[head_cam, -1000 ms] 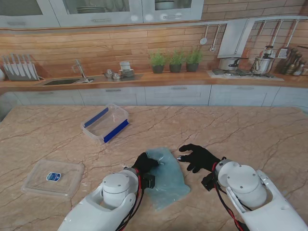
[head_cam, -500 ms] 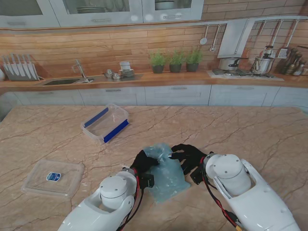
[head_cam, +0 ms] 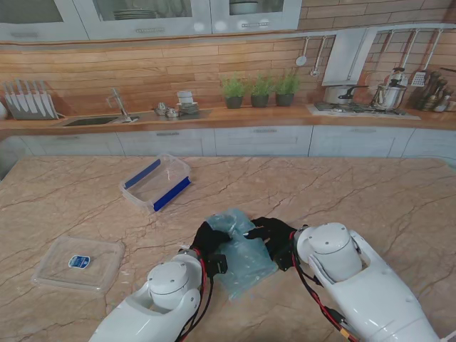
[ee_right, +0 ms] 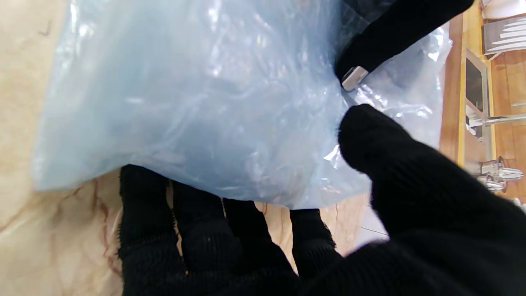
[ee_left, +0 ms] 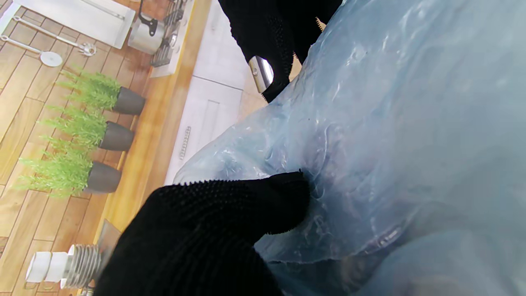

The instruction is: Fold the bubble film and place it into the plastic crate

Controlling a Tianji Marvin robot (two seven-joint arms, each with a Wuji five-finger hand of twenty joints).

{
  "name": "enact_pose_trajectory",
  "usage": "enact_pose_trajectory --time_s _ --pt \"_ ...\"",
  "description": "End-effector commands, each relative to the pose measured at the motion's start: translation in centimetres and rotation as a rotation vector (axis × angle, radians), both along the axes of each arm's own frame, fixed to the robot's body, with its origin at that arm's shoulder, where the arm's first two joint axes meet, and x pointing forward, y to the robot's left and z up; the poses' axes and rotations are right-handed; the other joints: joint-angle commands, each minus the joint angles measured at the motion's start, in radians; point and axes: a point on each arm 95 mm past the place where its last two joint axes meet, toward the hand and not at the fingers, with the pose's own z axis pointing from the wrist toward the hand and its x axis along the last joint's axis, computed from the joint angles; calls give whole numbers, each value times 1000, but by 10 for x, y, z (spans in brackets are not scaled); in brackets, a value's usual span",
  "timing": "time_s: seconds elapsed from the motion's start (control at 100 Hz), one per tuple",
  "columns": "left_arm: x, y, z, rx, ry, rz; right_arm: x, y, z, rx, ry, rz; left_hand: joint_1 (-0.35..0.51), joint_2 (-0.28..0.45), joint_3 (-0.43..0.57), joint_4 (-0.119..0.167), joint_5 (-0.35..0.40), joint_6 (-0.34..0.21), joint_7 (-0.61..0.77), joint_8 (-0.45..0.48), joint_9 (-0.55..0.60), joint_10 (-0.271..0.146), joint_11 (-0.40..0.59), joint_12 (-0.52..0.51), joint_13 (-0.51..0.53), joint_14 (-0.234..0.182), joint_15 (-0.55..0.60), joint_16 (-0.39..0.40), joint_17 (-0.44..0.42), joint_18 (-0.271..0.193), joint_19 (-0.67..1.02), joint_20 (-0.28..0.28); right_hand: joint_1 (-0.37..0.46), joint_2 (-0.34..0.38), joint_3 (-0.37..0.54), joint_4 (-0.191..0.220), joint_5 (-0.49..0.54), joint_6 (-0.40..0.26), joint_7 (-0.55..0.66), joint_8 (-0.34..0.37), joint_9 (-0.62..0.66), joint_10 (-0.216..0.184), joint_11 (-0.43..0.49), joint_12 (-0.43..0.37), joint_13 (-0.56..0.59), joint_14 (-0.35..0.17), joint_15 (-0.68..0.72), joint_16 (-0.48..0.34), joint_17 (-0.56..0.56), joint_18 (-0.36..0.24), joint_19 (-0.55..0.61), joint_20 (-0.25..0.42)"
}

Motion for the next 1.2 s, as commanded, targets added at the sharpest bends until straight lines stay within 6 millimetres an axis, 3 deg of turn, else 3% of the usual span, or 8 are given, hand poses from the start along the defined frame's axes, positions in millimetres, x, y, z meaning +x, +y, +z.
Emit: enact_pose_trajectory --time_s 0.0,0.32,0.68,0.84,0.97,0.99,1.07,1.19 --pt "-2 -4 -2 -7 -3 -5 -1 6 -5 4 19 -4 57 -82 67 -41 -29 -46 39 18 -17 -48 42 -11 -15 -35 8 16 0 15 -1 -12 32 -55 46 -19 -24 0 15 -13 -38 26 -4 -2 27 20 1 -10 37 3 26 -18" --pt "-1 -5 -4 -25 -27 9 7 21 -12 19 84 -24 51 -88 84 -43 -35 -60 51 24 -25 -61 54 -29 -23 -45 -10 14 -6 7 -12 -26 61 -95 130 -29 -48 15 37 -30 -57 38 20 3 169 -41 94 24 143 -44 109 -13" --pt "-1 -4 -3 -24 -75 -9 10 34 -17 -45 87 -40 51 -78 73 -39 -32 -68 52 25 -24 -66 44 -40 -27 -42 -27 11 -15 -2 -28 -34 69 -232 216 -47 50 48 48 -98 44 72 160 55 331 -388 830 313 272 -269 359 137" --pt "-1 -4 -4 -17 -78 -11 11 34 -20 -60 92 -85 48 -80 73 -33 -33 -69 46 23 -26 -64 33 -50 -30 -40 -41 9 -23 -6 -39 -36 83 -250 235 -51 282 19 116 -83 218 72 269 96 363 -411 908 328 290 -279 416 165" --pt "-2 -5 -5 2 -86 -21 12 34 -21 -30 97 -148 37 -83 72 -21 -33 -65 22 6 -37 -74 17 -64 -42 -39 -68 3 -43 -18 -61 -50 108 -202 265 -52 499 -8 161 -37 375 42 259 87 379 -350 885 319 267 -226 422 179" --pt "-2 -5 -5 7 -89 -24 12 33 -21 -27 97 -152 33 -82 68 -18 -35 -64 16 3 -42 -72 13 -68 -45 -38 -74 2 -49 -22 -66 -54 123 -194 252 -85 528 -15 171 -42 405 33 247 81 386 -342 876 316 266 -220 421 180" --pt "-2 -6 -7 34 -104 -35 11 32 -21 -24 97 -156 17 -74 27 19 -44 -56 -23 -35 -66 -65 -8 -89 -61 -35 -111 3 -78 -44 -90 -73 175 -206 222 -158 553 -52 390 -153 505 5 216 34 423 -319 850 308 264 -205 423 182" --pt "-3 -8 -9 73 -140 -49 10 32 -20 -27 75 -161 -9 -60 -66 80 -58 -45 -71 -88 -103 -58 -43 -91 -89 -31 -173 14 -133 -89 -137 -78 202 -221 233 -166 630 -120 545 -120 619 -36 243 34 480 -316 872 311 252 -197 432 187"
